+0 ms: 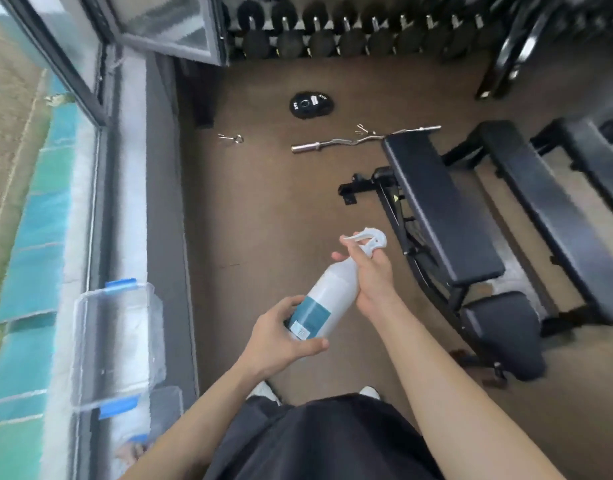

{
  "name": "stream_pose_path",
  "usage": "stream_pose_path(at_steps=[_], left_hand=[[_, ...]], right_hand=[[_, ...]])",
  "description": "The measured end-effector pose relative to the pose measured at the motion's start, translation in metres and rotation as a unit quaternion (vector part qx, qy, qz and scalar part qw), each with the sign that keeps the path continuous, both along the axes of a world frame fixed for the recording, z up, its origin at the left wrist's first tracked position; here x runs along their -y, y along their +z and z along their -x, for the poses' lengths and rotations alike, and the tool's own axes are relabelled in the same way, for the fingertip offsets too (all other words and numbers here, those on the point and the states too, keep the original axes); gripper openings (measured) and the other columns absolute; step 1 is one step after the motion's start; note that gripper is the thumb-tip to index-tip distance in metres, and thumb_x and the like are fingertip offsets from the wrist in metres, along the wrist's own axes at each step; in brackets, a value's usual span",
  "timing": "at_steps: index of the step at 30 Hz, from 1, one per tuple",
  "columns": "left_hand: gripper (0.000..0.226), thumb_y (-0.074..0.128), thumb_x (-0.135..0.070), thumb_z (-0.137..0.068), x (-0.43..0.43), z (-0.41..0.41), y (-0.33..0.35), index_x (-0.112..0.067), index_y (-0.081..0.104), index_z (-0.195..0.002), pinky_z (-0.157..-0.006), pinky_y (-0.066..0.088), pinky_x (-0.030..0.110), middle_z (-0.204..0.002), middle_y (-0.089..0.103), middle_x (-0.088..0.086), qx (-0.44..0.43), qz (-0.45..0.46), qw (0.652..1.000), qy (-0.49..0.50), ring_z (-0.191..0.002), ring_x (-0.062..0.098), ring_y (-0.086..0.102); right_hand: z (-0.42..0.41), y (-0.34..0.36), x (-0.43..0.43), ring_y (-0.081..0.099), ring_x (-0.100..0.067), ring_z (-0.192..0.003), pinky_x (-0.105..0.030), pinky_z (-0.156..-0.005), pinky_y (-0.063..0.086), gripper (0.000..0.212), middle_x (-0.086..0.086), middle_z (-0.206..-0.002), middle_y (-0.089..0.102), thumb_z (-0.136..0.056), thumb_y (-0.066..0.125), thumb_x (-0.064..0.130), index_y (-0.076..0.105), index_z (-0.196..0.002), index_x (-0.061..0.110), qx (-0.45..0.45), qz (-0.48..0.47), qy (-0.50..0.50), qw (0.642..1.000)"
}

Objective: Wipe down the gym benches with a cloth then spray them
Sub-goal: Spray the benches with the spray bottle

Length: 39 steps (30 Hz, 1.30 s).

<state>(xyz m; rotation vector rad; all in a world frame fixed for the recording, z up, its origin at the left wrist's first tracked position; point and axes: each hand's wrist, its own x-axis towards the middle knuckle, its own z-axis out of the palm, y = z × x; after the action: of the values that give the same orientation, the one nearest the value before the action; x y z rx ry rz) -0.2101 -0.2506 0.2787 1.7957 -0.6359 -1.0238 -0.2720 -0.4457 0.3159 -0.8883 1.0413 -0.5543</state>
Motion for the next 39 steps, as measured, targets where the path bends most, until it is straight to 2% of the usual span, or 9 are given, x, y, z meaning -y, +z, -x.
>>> stream_pose_path(at_steps=[6,11,15,21,24,28,32,34,39], left_hand=[[0.06,0.096,-0.023,-0.068,0.077,0.095,0.011,-0.025,0.066,-0.12,-0.072,0.05,0.014,-0.094,0.075,-0.008,-0.023,-0.005,0.994,-0.108,-0.081,0.002,0.069],[0.078,0.09,-0.051,-0.053,0.126,0.186,0.007,-0.024,0.065,-0.122,-0.073,0.051,0.018,-0.095,0.075,-0.008,-0.016,-0.008,0.989,-0.149,-0.084,0.006,0.07],[0.079,0.09,-0.05,-0.053,0.162,0.248,0.005,-0.021,0.066,-0.123,-0.074,0.054,0.022,-0.098,0.075,-0.005,0.006,-0.012,0.981,-0.196,-0.086,0.008,0.071],[0.071,0.091,-0.048,-0.058,0.213,0.306,0.004,-0.024,0.067,-0.121,-0.08,0.06,0.036,-0.1,0.075,-0.003,0.001,-0.033,0.954,-0.298,-0.09,0.015,0.072],[0.064,0.093,-0.048,-0.061,0.236,0.326,-0.001,-0.031,0.067,-0.117,-0.085,0.06,0.041,-0.101,0.075,-0.006,0.009,-0.035,0.941,-0.336,-0.093,0.017,0.072],[0.053,0.094,-0.037,-0.066,0.272,0.339,-0.005,-0.028,0.069,-0.112,-0.078,0.054,0.025,-0.096,0.076,-0.012,-0.008,-0.057,0.919,-0.39,-0.089,0.006,0.071],[0.064,0.092,-0.054,-0.058,0.309,0.338,-0.014,-0.03,0.07,-0.113,-0.083,0.06,0.038,-0.098,0.075,-0.008,-0.022,-0.08,0.902,-0.424,-0.09,0.013,0.072],[0.064,0.092,-0.052,-0.056,0.327,0.332,-0.018,-0.031,0.07,-0.112,-0.081,0.061,0.04,-0.096,0.074,-0.008,-0.036,-0.082,0.901,-0.425,-0.086,0.011,0.071],[0.057,0.094,-0.037,-0.067,0.373,0.302,-0.025,-0.029,0.068,-0.117,-0.066,0.054,0.023,-0.101,0.072,-0.008,-0.069,-0.093,0.885,-0.45,-0.08,-0.001,0.068]], right_hand=[[0.134,0.001,0.055,0.072,-0.028,-0.099,-0.044,-0.088,0.057,0.041,-0.003,-0.111,0.073,-0.082,0.079,0.004,0.06,-0.119,0.009,-0.005,0.053,-0.043,0.998],[0.238,0.001,0.095,0.07,-0.023,-0.077,-0.041,-0.073,0.059,0.021,-0.002,-0.085,0.07,-0.091,0.07,0.003,0.059,-0.109,0.006,-0.013,0.062,-0.097,0.993],[0.315,-0.008,0.122,0.073,-0.019,-0.072,-0.043,-0.073,0.06,0.016,-0.01,-0.089,0.069,-0.092,0.068,0.008,0.056,-0.103,0.01,-0.05,0.057,-0.166,0.983],[0.4,-0.022,0.15,0.076,-0.02,-0.08,-0.042,-0.081,0.058,0.03,-0.008,-0.107,0.071,-0.091,0.065,0.004,0.057,-0.12,0.001,-0.046,0.021,-0.256,0.965],[0.428,-0.025,0.165,0.072,-0.014,-0.068,-0.036,-0.07,0.059,0.023,-0.011,-0.097,0.071,-0.091,0.069,0.007,0.059,-0.111,0.002,-0.066,0.007,-0.282,0.957],[0.454,-0.036,0.186,0.072,-0.02,-0.07,-0.046,-0.079,0.059,0.024,-0.007,-0.085,0.07,-0.088,0.071,0.009,0.053,-0.103,0.013,-0.068,-0.04,-0.332,0.94],[0.458,-0.043,0.21,0.074,-0.023,-0.084,-0.045,-0.082,0.058,0.022,0.0,-0.103,0.071,-0.092,0.071,0.009,0.055,-0.106,0.017,-0.062,-0.058,-0.357,0.93],[0.453,-0.044,0.225,0.073,-0.023,-0.081,-0.043,-0.078,0.059,0.023,-0.001,-0.096,0.071,-0.091,0.072,0.009,0.055,-0.104,0.017,-0.062,-0.073,-0.377,0.921],[0.426,-0.055,0.259,0.067,-0.021,-0.067,-0.04,-0.075,0.056,0.021,-0.007,-0.086,0.068,-0.09,0.069,0.003,0.052,-0.09,0.015,-0.082,-0.116,-0.429,0.892]])
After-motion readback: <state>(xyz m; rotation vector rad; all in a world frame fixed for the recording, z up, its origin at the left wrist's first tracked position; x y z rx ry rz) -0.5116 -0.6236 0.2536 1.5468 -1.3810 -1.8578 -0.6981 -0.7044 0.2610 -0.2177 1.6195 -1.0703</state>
